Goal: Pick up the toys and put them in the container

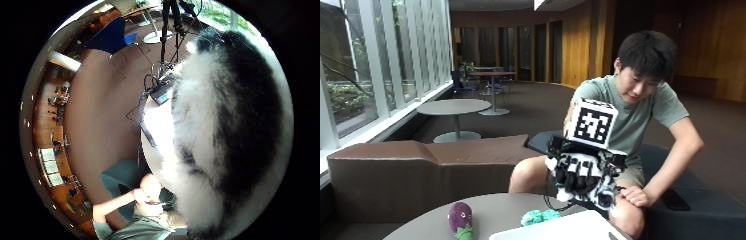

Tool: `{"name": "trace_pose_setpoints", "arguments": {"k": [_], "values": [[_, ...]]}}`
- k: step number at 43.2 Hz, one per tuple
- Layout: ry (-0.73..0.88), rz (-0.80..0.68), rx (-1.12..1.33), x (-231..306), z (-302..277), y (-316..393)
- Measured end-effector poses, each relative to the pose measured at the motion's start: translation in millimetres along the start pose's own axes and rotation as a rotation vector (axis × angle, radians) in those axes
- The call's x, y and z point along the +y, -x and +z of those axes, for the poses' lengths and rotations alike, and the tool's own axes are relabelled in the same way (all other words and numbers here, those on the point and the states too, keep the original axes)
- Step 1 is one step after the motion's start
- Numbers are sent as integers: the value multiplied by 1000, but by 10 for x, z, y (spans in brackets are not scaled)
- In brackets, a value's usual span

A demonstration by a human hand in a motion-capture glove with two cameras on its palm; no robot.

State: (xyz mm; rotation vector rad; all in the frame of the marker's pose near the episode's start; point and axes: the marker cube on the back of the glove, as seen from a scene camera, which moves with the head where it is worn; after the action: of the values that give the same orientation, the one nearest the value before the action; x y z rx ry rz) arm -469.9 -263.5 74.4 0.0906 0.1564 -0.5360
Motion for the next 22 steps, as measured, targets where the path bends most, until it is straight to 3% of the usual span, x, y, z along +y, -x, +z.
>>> {"name": "trace_pose_setpoints", "arguments": {"k": [7,15,22], "values": [[120,27,4,-73,298,164],[511,72,75,39,569,202],[489,84,75,149,465,104]]}}
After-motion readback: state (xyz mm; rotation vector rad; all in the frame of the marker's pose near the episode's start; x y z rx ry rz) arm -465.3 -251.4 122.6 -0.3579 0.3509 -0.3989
